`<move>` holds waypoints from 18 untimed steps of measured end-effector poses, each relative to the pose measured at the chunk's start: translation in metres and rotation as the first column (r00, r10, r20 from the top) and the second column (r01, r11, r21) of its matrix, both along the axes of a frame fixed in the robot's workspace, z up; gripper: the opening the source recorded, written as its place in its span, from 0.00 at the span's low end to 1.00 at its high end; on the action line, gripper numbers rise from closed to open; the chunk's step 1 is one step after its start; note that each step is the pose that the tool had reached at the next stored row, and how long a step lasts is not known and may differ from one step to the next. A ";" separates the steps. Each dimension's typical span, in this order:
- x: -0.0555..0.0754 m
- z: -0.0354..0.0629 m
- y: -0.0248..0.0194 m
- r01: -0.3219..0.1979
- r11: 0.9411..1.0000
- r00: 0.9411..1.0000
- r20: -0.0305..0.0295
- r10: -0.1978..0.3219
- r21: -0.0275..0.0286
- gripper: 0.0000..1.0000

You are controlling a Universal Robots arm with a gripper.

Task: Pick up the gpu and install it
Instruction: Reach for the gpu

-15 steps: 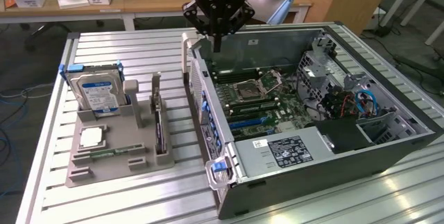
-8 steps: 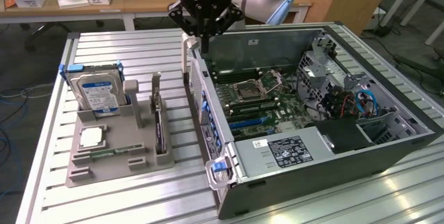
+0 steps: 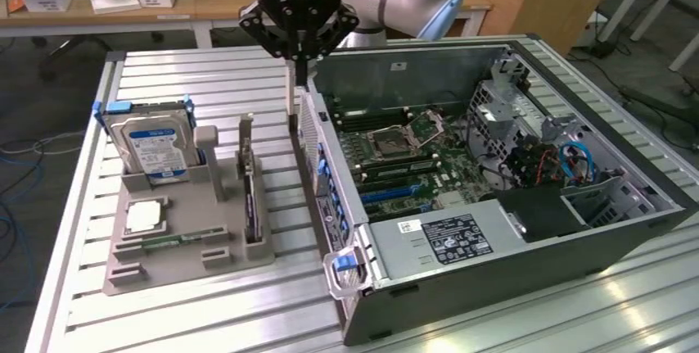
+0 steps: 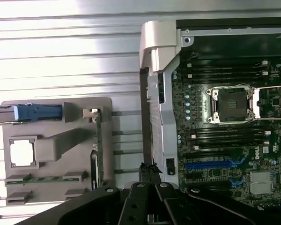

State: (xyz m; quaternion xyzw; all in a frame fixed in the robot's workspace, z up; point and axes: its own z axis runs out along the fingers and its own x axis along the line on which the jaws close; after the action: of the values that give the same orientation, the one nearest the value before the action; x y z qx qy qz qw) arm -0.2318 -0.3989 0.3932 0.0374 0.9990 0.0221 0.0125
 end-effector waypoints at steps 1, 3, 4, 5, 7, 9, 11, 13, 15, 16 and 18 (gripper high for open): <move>-0.004 -0.0001 0.0000 0.000 1.000 1.000 0.000 0.000 0.000 0.10; -0.011 0.0000 0.0000 0.000 1.000 1.000 0.000 0.000 0.000 0.10; -0.015 0.0000 0.0000 0.000 1.000 1.000 0.000 0.000 0.000 0.10; -0.019 0.0000 0.0000 0.000 1.000 1.000 0.000 0.000 0.000 0.10; -0.027 0.0000 0.0000 0.000 1.000 1.000 0.000 0.000 0.000 0.10; -0.034 -0.0001 0.0000 0.000 1.000 1.000 0.000 0.000 0.000 0.10; -0.042 -0.0001 0.0000 0.000 1.000 1.000 0.000 0.000 0.000 0.10; -0.049 -0.0001 0.0000 0.000 1.000 1.000 0.000 0.000 0.000 0.10; -0.057 -0.0001 0.0000 0.000 1.000 1.000 0.000 0.000 0.000 0.10; -0.061 -0.0001 0.0000 0.000 1.000 1.000 0.000 0.000 0.000 0.10; -0.068 -0.0001 0.0000 0.000 1.000 1.000 0.000 0.000 0.000 0.10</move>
State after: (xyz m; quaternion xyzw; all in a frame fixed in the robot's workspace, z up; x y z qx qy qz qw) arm -0.3000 -0.3989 0.3932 0.0374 0.9990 0.0221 0.0125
